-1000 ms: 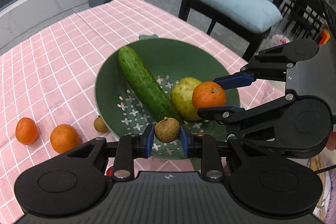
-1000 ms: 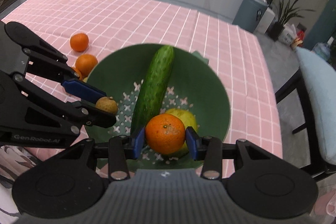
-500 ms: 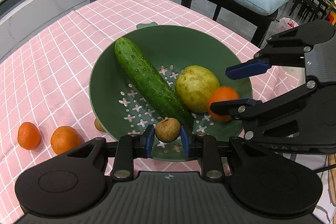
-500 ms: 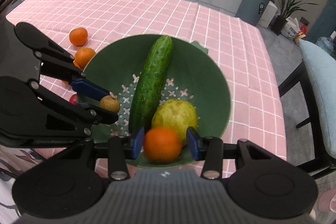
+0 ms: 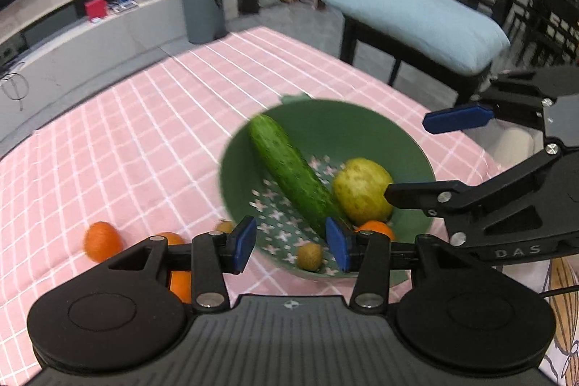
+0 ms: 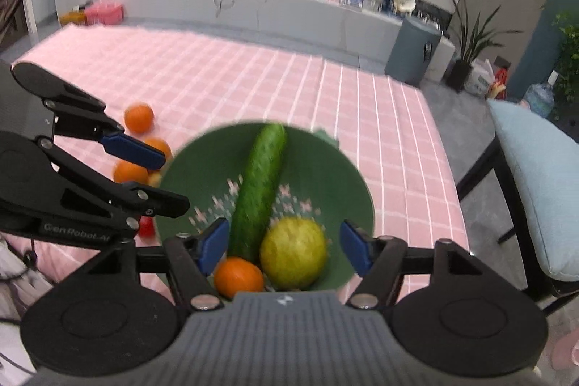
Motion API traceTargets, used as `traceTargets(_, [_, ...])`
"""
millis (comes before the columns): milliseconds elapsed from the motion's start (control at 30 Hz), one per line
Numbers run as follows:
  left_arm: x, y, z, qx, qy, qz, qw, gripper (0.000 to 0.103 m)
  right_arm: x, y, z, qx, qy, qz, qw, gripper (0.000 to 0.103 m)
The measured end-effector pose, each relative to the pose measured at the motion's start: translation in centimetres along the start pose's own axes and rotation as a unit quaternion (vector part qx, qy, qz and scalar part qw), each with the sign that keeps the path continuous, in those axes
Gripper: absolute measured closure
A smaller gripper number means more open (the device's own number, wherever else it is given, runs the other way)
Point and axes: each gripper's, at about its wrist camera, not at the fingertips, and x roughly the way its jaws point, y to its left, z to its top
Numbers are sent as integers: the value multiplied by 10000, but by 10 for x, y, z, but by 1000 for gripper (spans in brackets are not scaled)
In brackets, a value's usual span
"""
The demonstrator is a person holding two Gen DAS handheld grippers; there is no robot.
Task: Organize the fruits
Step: 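Move both tools back from the colander toward the oranges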
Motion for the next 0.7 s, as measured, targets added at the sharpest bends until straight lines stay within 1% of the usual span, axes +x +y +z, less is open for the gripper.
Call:
traceTargets(167, [-19,29,-7,-369,-162,54,9992,50,-7,13,11,88,-343,242,9991,38])
traceTargets(300, [-29,53,-16,-563,-184,25,9982,50,-4,34,22,-131,-470,477,9977,38])
traceTargets(433, [-33,77,-31,-724,-144,21,9973,50,3,59,33,-544,-511,657,9950,38])
traceTargets(567, [-30,98,-48,-835,-10,108,9964,50,14,85,43,-1082,-529,871,9889,38])
traceTargets(700, [-21,111,-62,-854,83,24,9963,50,28,109,47,-1684,-410,1000,9798,44])
